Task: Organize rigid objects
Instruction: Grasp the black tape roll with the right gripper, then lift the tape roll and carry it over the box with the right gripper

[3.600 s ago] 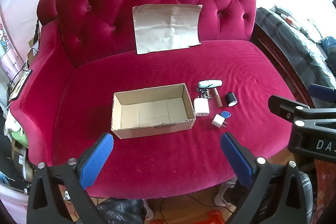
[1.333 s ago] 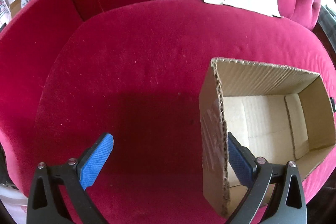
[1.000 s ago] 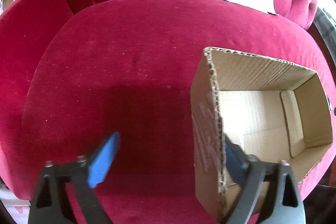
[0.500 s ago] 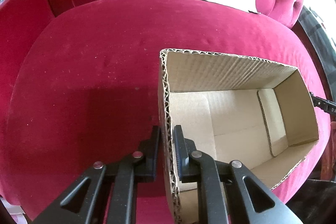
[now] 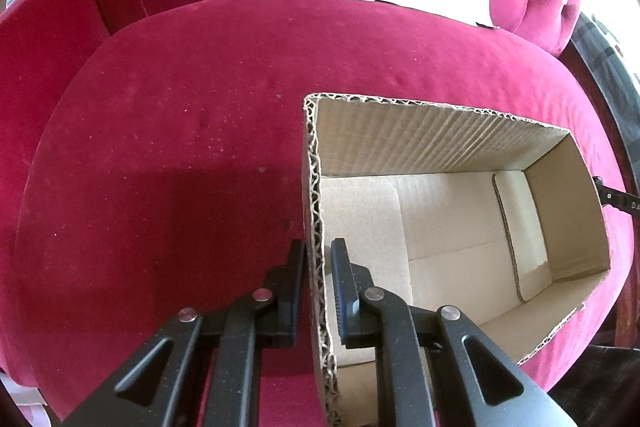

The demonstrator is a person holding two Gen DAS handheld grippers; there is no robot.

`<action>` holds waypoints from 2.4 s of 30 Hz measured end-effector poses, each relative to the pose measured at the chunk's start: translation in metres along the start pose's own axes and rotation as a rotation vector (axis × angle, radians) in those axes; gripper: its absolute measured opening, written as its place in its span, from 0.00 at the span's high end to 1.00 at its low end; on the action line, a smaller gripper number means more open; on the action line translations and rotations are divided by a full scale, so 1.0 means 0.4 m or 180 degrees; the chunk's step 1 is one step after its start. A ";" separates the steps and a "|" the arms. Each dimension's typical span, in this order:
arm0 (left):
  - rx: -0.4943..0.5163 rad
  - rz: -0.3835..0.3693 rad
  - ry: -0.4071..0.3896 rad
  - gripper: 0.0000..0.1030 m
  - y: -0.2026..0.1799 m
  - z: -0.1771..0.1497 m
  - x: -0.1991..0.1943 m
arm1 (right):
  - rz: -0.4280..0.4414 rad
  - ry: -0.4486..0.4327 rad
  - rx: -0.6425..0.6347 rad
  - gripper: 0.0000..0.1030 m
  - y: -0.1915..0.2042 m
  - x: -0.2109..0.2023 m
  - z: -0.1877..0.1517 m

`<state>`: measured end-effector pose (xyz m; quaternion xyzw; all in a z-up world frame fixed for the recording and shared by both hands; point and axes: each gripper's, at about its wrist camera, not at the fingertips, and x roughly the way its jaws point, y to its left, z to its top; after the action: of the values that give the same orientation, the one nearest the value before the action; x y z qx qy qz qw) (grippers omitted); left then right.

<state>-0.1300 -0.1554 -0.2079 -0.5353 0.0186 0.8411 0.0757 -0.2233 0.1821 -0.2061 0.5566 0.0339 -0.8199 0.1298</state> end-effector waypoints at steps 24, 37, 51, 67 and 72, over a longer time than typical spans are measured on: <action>0.0002 0.0158 -0.0086 0.88 -0.024 -0.002 0.002 | -0.0050 -0.0199 0.0018 0.61 0.063 -0.087 0.026; -0.0092 0.0252 -0.0108 0.97 -0.015 -0.023 -0.011 | 0.0063 -0.0374 -0.0144 0.61 0.164 -0.142 0.044; -0.0291 0.0318 -0.0125 0.97 -0.018 -0.037 -0.022 | 0.0294 -0.0464 -0.0368 0.61 0.310 -0.171 0.037; -0.0349 0.0300 -0.0132 0.97 -0.020 -0.045 -0.025 | 0.0499 -0.0387 -0.0708 0.61 0.488 -0.152 0.003; -0.0340 0.0307 -0.0134 0.97 -0.026 -0.046 -0.023 | 0.0530 -0.0302 -0.0751 0.61 0.528 -0.126 -0.019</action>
<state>-0.1081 -0.1481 -0.2070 -0.5193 -0.0021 0.8546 0.0067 -0.1461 -0.0110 -0.1436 0.4991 0.0775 -0.8219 0.2634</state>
